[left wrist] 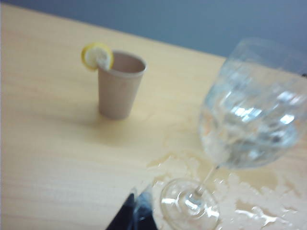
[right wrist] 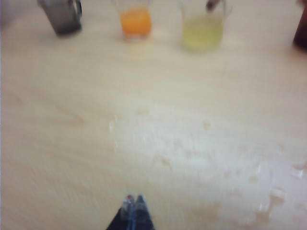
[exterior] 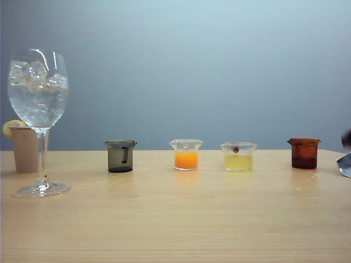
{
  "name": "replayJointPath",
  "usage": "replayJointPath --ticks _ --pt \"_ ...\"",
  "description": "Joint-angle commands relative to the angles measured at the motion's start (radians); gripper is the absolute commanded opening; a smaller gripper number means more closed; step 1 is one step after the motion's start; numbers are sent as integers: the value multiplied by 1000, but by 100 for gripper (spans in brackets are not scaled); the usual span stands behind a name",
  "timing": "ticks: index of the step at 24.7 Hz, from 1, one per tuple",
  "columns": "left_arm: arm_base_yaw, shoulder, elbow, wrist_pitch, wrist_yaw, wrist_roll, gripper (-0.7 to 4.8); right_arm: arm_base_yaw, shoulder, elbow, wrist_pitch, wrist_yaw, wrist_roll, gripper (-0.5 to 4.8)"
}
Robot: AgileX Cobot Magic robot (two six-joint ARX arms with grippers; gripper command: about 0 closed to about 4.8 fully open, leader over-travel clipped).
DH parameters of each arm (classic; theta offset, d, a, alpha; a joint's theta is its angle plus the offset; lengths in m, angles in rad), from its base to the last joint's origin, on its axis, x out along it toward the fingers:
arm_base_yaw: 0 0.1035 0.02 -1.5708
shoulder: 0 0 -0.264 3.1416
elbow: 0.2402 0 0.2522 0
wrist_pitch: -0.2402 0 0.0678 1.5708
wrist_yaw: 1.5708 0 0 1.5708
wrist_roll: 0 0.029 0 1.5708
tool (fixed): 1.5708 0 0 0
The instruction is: Pick up the first measuring cup from the left, pour the coconut rum inside into the goblet, and finally put the measuring cup back in its original place.
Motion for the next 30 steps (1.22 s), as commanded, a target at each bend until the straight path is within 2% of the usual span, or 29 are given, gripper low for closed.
replayJointPath --ticks 1,6,9,11,15,25,30 --pt "1 0 -23 32 -6 -3 -5 0 -7 -29 15 -3 39 -6" --pt "1 0 -82 35 -6 -2 -5 0 -16 -34 -45 48 41 -5" --pt "1 -1 -114 43 -12 3 -5 0 -16 -34 -63 103 41 56" --pt "1 -1 -128 68 -27 6 -5 0 -16 -34 -61 123 42 58" --pt "2 -1 -150 134 -45 15 -5 0 -16 -34 -61 119 42 58" --pt "2 -1 -150 128 -44 28 -2 -1 -17 -34 -61 119 42 58" --pt "2 -1 -150 128 -44 28 -1 -64 -86 -44 -39 108 42 58"
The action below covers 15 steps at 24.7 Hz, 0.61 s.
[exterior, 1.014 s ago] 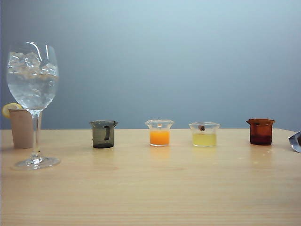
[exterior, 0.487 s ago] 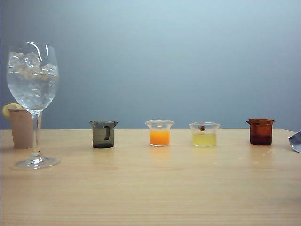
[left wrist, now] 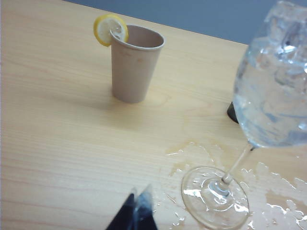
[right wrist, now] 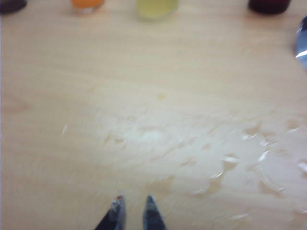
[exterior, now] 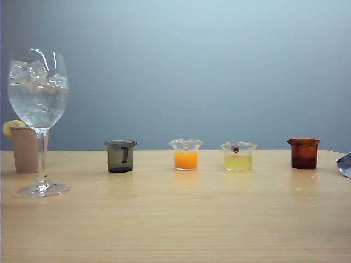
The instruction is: Pick up the first measuring cup from the left, pour the coconut rum inside into the goblet, and finally put the measuring cup back in its original place.
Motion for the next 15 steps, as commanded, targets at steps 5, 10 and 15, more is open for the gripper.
replayJointPath --ticks 5,10,15 --pt "2 0 -4 0 -3 7 -2 -247 -239 -6 28 7 1 58" --pt "31 0 -3 0 0 6 -2 -414 -237 -6 44 17 1 58" --pt "84 0 -3 1 -7 7 -1 -535 -237 -6 43 17 1 58"
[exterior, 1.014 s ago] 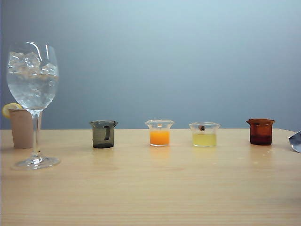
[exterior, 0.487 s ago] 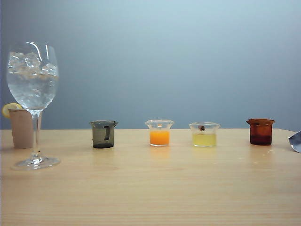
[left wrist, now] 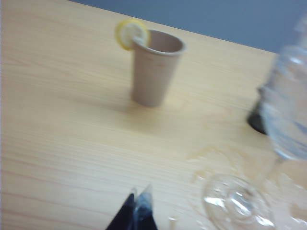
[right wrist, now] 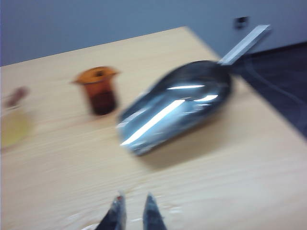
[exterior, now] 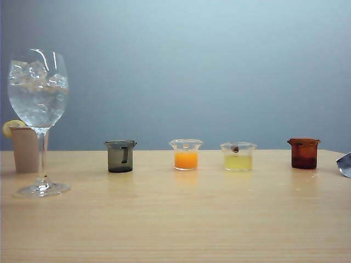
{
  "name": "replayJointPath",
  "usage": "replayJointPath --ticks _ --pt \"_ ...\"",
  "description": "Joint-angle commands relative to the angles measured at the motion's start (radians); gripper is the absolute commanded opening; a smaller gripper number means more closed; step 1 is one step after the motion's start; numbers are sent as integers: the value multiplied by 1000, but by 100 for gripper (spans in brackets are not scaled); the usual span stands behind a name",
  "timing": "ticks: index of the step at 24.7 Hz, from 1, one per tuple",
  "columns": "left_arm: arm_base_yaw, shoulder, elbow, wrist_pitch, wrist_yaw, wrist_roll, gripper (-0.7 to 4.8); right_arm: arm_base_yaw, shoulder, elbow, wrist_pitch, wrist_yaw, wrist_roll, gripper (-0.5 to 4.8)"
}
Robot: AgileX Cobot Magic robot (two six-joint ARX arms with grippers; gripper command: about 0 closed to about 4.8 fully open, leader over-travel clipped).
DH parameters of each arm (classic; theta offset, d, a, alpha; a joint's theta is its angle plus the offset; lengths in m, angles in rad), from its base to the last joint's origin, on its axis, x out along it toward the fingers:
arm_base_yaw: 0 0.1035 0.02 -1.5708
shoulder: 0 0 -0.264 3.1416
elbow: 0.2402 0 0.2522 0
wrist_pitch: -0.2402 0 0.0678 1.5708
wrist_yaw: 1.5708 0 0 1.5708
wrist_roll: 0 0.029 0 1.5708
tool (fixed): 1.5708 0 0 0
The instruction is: Pick up the first measuring cup from the left, pour the coconut rum inside into the goblet, and finally put the measuring cup back in its original place.
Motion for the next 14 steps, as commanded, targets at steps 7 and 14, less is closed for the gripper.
replayJointPath --ticks 7,14 --pt "21 0 -3 -1 -6 5 -2 -84 0 -4 17 2 1 58" --pt "21 0 -3 -1 -6 5 -2 -80 0 -4 17 2 1 58"
